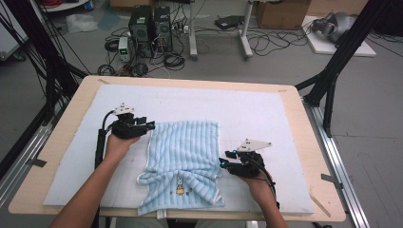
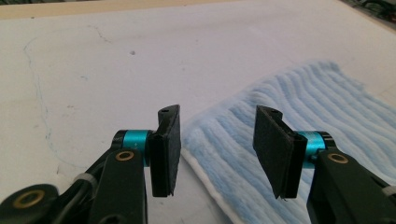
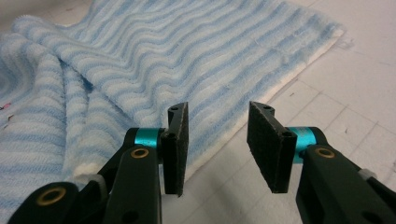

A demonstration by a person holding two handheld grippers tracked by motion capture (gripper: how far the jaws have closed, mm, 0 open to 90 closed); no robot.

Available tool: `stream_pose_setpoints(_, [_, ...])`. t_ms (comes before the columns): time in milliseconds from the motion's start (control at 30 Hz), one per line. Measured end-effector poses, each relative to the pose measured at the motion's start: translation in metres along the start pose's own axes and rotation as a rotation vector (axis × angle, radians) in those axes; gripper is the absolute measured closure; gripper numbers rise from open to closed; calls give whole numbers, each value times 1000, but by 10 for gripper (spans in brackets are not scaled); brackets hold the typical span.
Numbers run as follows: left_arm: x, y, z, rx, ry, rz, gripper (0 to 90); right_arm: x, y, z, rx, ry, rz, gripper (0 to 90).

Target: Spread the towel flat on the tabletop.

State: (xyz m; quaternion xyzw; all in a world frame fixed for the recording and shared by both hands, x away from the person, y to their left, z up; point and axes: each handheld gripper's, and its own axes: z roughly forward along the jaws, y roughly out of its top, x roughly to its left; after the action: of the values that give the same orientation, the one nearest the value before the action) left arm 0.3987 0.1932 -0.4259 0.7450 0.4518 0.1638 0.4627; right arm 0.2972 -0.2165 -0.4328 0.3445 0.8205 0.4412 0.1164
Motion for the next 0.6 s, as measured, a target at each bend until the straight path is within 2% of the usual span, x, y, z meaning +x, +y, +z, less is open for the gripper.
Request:
stream_pose_setpoints(167, [-3, -9, 26, 91, 46, 37, 526, -1, 0, 0, -1, -6, 0, 575])
stream_pose_setpoints(200, [-4, -10, 30, 109, 54, 52, 532, -2, 0, 0, -4, -7, -3, 575])
stream_pose_setpoints(233, [-8, -11, 32, 107, 82, 101, 557, -2, 0, 0, -4, -8, -2, 575])
stream_pose_setpoints(267, [-9, -10, 32, 107, 74, 120, 629, -2, 0, 0, -3, -9, -4, 575])
stream_pose_setpoints(300, [-10, -10, 33, 105, 58, 140, 807, -2, 0, 1, 0, -9, -3, 575])
stream_pose_setpoints(333, [-11, -9, 34, 108, 78, 157, 856, -3, 0, 1, 2, -10, -1, 575])
stream_pose_setpoints(400, [-7, -4, 38, 109, 118, 153, 870, -4, 0, 3, 8, -12, -1, 575])
stream_pose_setpoints(433, [-2, -2, 39, 94, 156, 139, 872, -4, 0, 3, 5, -13, -3, 575])
stream_pose_setpoints(467, [5, 1, 41, 93, 174, 110, 873, -5, 0, 4, 7, -14, -2, 575])
stream_pose_setpoints(500, [10, 3, 43, 77, 185, 75, 873, -5, 0, 4, 5, -19, -3, 575])
stream_pose_setpoints(533, [15, 5, 44, 72, 190, 62, 872, -5, 0, 4, 8, -22, 2, 575])
stream_pose_setpoints(600, [20, 6, 44, 28, 182, 34, 859, -6, 0, 4, 4, -29, 3, 574])
